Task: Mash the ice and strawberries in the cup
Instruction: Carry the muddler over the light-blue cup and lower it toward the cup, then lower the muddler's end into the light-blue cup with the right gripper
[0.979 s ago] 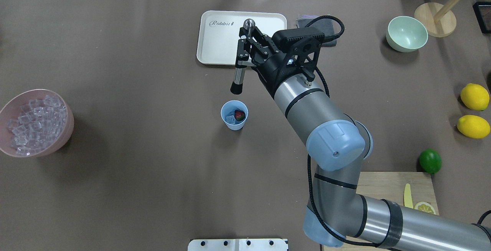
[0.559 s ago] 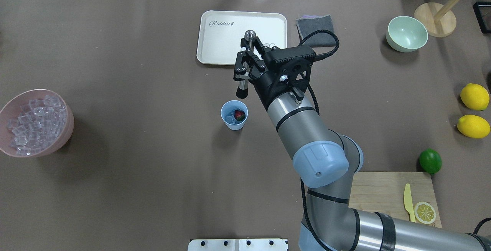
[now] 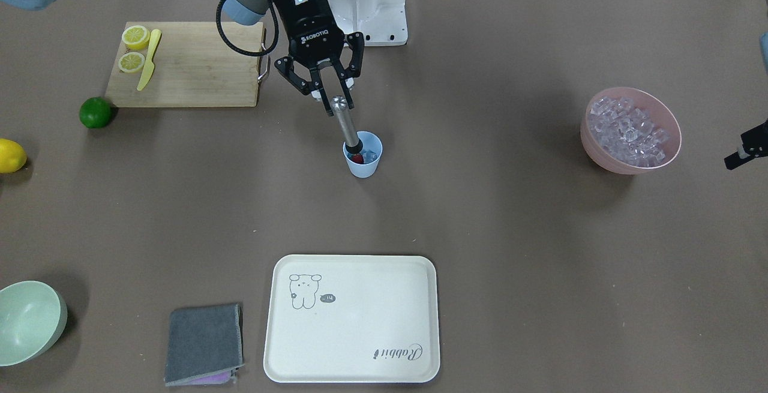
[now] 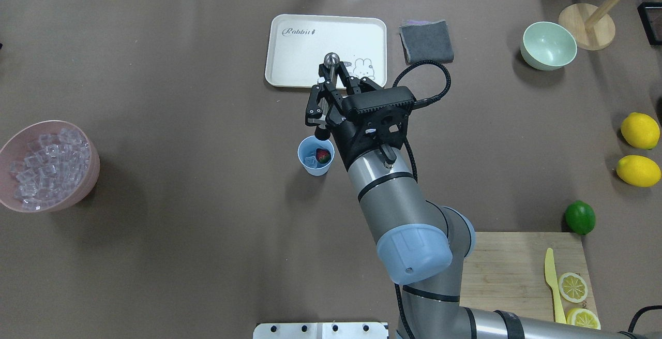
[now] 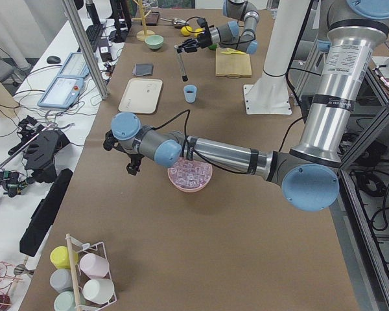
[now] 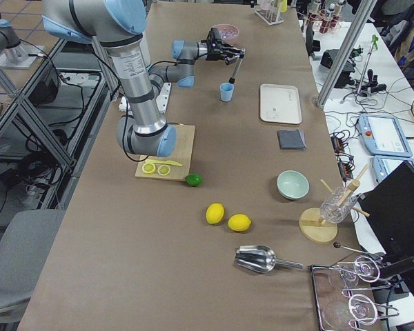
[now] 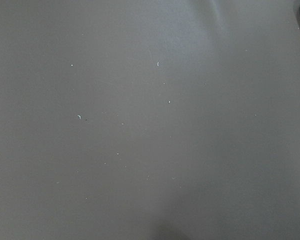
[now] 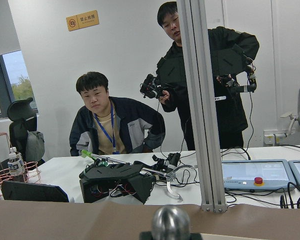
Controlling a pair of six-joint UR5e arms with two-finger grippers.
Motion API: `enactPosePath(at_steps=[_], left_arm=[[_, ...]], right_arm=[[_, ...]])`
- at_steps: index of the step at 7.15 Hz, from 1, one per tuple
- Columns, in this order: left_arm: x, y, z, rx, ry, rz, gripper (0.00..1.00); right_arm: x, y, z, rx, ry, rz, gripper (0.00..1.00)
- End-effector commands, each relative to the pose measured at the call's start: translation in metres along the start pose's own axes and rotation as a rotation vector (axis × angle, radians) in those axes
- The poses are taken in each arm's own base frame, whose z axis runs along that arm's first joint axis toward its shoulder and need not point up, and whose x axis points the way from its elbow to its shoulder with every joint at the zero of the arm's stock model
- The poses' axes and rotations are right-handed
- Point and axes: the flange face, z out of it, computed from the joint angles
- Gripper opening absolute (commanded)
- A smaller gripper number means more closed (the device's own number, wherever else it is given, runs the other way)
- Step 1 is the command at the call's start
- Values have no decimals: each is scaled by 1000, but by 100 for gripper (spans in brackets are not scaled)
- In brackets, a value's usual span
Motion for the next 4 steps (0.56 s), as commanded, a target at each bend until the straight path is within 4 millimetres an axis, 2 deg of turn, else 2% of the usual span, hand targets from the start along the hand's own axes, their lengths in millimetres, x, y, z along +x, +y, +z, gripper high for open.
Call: enactPosePath(at_steps=[1, 3, 4], left_arm=[[1, 0, 3, -4, 2, 4, 97], [1, 1, 3, -3, 1, 6, 97], [1, 1, 3, -3, 1, 6, 97]], right_arm=[[-11, 13, -10, -14, -7, -5, 0], [-11, 30, -9, -26, 4, -39, 0], [-11, 31, -7, -25, 6, -39, 0]])
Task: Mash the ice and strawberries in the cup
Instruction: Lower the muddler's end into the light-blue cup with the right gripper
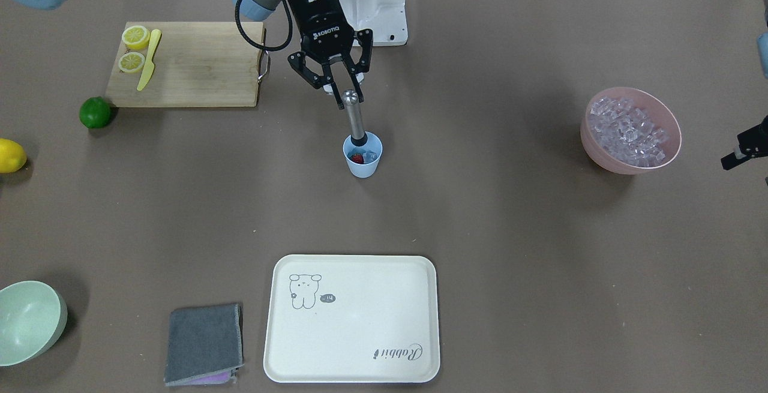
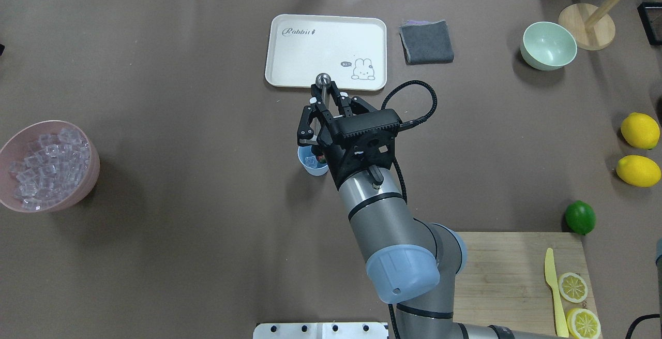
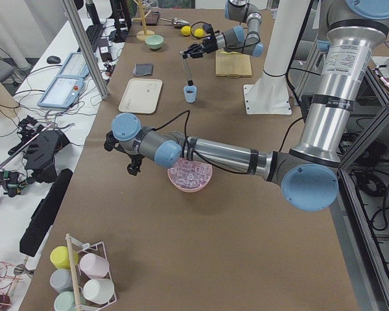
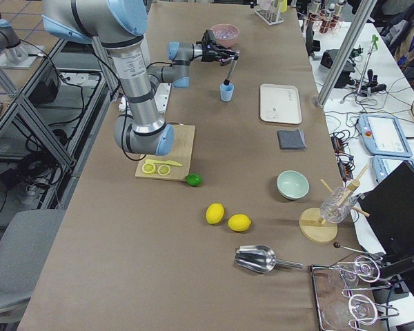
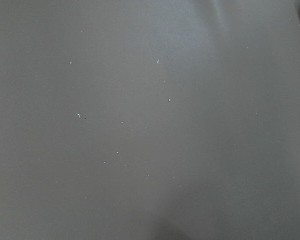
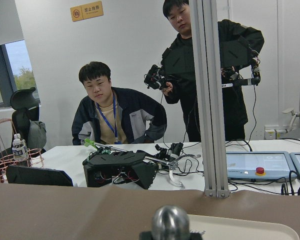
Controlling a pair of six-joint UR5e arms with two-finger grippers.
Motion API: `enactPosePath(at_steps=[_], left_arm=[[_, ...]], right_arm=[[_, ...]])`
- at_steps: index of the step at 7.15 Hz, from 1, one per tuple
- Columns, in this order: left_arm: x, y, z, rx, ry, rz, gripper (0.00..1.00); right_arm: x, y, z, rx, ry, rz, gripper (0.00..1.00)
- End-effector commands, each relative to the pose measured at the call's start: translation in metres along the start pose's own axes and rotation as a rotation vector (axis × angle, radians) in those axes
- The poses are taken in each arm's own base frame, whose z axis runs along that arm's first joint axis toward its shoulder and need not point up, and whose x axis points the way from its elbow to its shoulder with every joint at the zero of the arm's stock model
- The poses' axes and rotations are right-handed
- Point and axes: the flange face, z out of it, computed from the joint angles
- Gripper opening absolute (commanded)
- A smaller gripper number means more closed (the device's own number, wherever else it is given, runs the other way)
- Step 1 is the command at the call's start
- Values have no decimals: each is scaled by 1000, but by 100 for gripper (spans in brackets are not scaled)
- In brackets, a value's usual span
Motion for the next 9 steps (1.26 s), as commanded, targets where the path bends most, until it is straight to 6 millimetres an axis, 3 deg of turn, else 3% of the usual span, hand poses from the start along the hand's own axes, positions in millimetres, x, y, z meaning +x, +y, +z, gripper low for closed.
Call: enactPosePath(at_steps=[1, 3, 9], left_arm=[[-1, 2, 1, -1, 1, 0, 97], [-4, 5, 2, -4, -1, -2, 97], [-11, 6, 7, -6, -2, -2, 97]], right_arm=[[-1, 6, 3, -4, 4, -9, 0], [-10, 0, 4, -6, -10, 0, 0], [-10, 14, 22, -17, 8, -30, 0]])
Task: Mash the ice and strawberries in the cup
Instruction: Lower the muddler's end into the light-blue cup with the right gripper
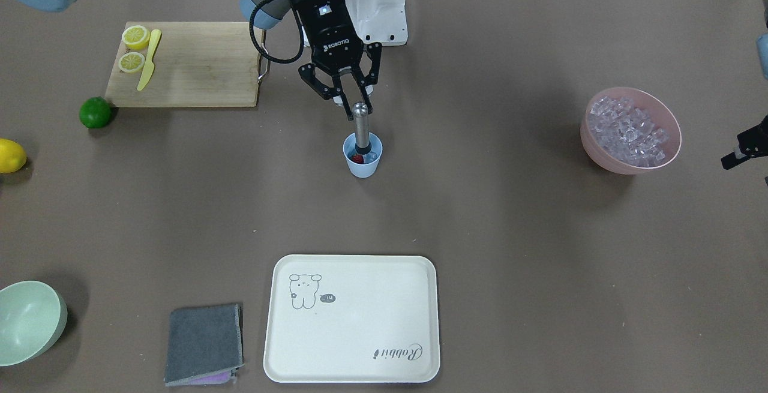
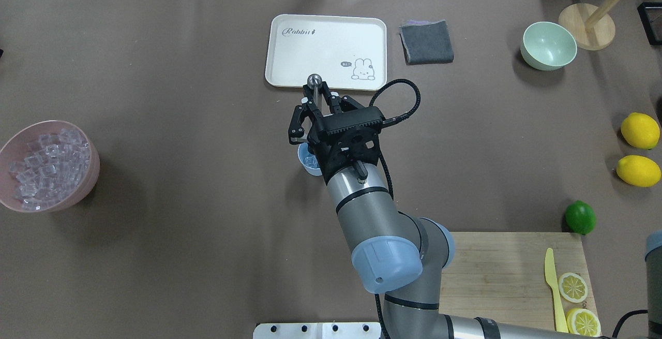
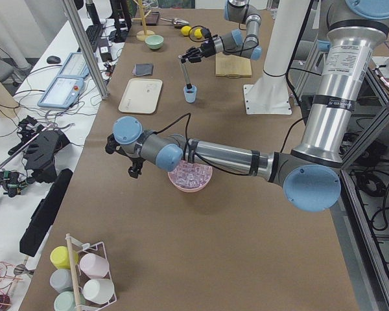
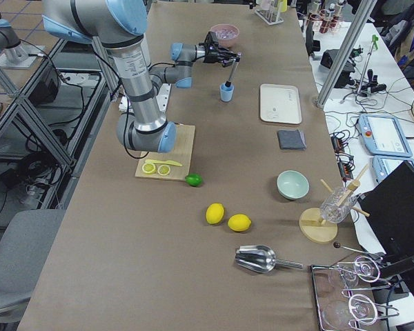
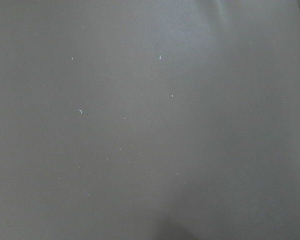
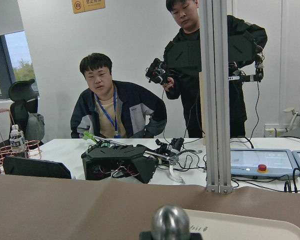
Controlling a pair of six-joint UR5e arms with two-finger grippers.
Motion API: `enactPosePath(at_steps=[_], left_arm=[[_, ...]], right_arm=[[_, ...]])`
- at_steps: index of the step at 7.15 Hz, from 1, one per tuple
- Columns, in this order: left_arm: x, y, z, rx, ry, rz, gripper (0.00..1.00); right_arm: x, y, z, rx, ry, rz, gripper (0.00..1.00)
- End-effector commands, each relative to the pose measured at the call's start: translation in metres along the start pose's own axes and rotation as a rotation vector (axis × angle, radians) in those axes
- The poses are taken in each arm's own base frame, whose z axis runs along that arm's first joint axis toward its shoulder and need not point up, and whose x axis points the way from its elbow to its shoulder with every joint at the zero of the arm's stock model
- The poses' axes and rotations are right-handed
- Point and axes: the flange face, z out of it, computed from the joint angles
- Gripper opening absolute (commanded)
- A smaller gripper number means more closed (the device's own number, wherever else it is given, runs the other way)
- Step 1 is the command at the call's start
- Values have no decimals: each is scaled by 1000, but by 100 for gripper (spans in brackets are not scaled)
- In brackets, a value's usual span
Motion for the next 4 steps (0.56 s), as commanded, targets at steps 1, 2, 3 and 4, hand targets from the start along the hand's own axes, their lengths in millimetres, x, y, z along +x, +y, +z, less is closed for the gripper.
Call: enactPosePath(at_steps=[1, 2, 3, 4], left_arm=[[-2, -1, 1, -3, -2, -2, 97], [-2, 0, 2, -3, -2, -2, 97], [-3, 1, 2, -4, -1, -3, 97], [-3, 1, 2, -3, -2, -3, 97]], right_arm=[[0, 7, 4, -6, 6, -10, 0], [1, 12, 6, -10, 11, -17, 0], [0, 19, 7, -18, 12, -21, 0], [-4, 25, 3, -29, 5, -22, 0]])
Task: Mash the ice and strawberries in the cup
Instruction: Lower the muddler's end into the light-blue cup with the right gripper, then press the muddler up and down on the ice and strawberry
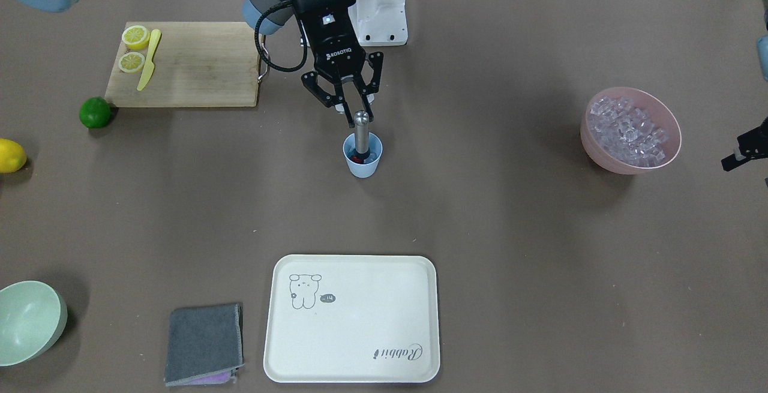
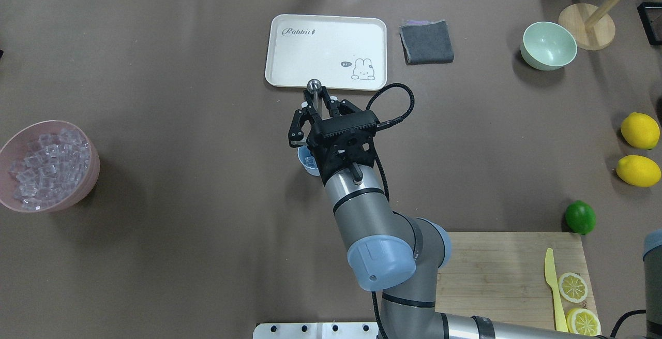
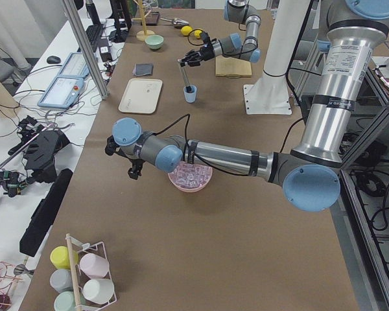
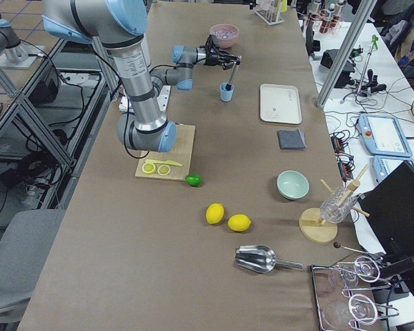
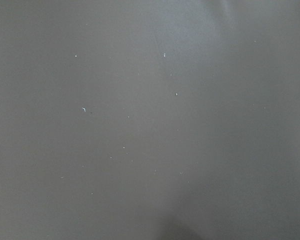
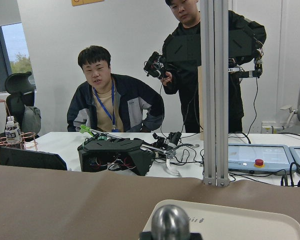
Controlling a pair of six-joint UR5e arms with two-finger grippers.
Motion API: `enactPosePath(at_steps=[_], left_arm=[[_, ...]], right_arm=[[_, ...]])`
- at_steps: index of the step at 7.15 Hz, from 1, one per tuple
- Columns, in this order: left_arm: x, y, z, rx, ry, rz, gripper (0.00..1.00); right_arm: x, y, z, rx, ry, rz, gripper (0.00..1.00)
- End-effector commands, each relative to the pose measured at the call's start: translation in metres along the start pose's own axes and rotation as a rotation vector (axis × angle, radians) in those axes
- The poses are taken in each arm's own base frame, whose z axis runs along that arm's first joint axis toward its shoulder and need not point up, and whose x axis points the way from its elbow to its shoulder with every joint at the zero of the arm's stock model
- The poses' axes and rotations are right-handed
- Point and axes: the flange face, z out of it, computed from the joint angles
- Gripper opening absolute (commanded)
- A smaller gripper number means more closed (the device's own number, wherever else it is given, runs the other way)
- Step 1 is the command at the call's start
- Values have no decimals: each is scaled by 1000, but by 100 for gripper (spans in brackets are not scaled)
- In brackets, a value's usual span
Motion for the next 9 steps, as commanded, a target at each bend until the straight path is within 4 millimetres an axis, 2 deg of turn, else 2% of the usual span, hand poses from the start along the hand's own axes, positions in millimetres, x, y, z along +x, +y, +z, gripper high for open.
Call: enactPosePath(at_steps=[1, 2, 3, 5, 7, 8, 9], left_arm=[[-3, 2, 2, -3, -3, -4, 97], [-5, 3, 2, -4, -4, -6, 97], [-4, 3, 2, -5, -3, -7, 97], [-4, 2, 1, -3, -2, -6, 97], [-3, 2, 2, -4, 0, -6, 97], [-3, 2, 2, -4, 0, -6, 97], [-3, 2, 2, -4, 0, -7, 97]], right_arm=[[-7, 15, -4, -21, -8, -8, 0], [-7, 14, -5, -21, -10, -7, 0], [-10, 3, -4, -32, -40, 3, 0], [1, -20, 1, -15, -46, 17, 0], [0, -47, -11, 9, -73, 8, 0], [2, -47, -9, 11, -70, 7, 0], [4, -39, -7, 3, -63, -6, 0]])
